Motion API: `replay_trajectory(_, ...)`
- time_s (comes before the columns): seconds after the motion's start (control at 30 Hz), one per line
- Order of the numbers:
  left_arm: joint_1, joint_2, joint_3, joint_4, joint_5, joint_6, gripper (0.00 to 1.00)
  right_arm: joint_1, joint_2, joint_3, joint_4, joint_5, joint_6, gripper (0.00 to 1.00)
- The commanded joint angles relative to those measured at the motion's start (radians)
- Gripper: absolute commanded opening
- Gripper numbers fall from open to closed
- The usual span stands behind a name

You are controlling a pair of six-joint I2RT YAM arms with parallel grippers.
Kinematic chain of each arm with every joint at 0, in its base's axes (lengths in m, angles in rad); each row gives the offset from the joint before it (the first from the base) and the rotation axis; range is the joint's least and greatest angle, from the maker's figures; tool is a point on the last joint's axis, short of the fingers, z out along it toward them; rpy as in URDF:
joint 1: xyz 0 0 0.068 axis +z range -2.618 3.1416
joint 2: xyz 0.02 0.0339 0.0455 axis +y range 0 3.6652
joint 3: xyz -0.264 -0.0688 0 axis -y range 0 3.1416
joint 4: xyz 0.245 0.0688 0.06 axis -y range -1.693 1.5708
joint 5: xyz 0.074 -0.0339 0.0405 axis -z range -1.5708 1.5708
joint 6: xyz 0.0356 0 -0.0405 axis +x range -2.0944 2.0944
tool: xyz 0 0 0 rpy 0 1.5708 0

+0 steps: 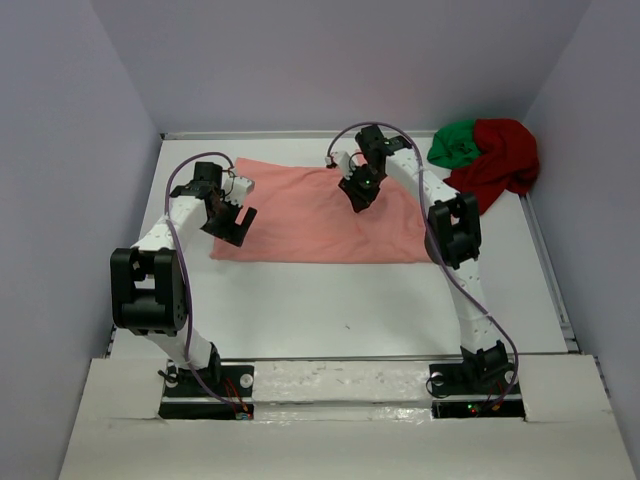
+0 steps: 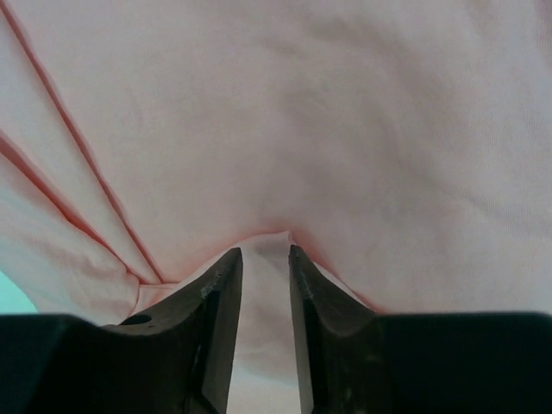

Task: Fold and stack the t-shirts
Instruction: Fold the flattened tshirt in 1/3 of the way

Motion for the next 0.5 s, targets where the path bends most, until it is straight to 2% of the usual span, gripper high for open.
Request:
replay_trajectory(0.0, -0.007, -0.042, -0.001, -0.017, 0.018, -0.004, 0.99, 0.013, -0.039, 0.016, 0.018, 0.002, -0.01, 0.36)
replay_trajectory(0.27, -0.007, -0.039, -0.001, -0.019, 0.016, -0.001, 0.99, 0.013, -0.02, -0.008, 0.028, 0.014, -0.013, 0.42)
replay_trajectory(0.47, -0.007, -0.039, -0.004, -0.02, 0.018, -0.001, 0.99, 0.013, -0.014, -0.022, 0.031, 0.028, -0.025, 0.41)
